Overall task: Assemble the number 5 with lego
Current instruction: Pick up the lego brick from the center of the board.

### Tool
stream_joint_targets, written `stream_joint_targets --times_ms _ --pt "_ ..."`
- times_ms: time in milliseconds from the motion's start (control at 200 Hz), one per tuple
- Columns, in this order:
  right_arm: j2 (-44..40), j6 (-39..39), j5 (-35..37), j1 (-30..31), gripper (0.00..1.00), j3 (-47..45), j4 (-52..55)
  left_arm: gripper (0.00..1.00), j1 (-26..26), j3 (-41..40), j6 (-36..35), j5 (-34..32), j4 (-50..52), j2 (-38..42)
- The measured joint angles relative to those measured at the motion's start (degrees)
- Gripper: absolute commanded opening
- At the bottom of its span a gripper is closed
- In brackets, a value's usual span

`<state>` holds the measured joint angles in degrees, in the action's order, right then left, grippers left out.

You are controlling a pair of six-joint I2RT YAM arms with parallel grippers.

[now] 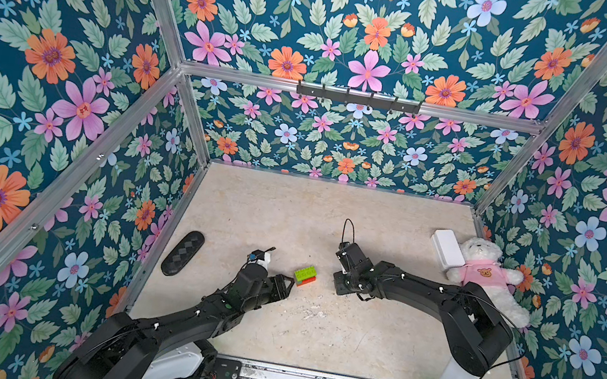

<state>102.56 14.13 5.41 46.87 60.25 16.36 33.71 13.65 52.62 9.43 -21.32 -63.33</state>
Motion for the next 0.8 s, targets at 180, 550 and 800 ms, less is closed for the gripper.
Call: stream_joint_targets --times_ms 180,550,800 --pt "-0.2 0.0 0.0 0.0 0.03 -0.2 -0.2 0.62 0.0 2.5 -0.2 1.0 -1.9 -4.7" --pt "-1.6 0.0 -0.7 0.0 0.03 0.4 1.0 0.52 -0.2 4.2 -0.2 1.0 -4.4 -10.1" --pt "-3.1 -0.2 -1.2 0.9 0.03 3.5 2.4 0.48 -0.6 3.8 -0.4 1.2 -7.0 -11.8"
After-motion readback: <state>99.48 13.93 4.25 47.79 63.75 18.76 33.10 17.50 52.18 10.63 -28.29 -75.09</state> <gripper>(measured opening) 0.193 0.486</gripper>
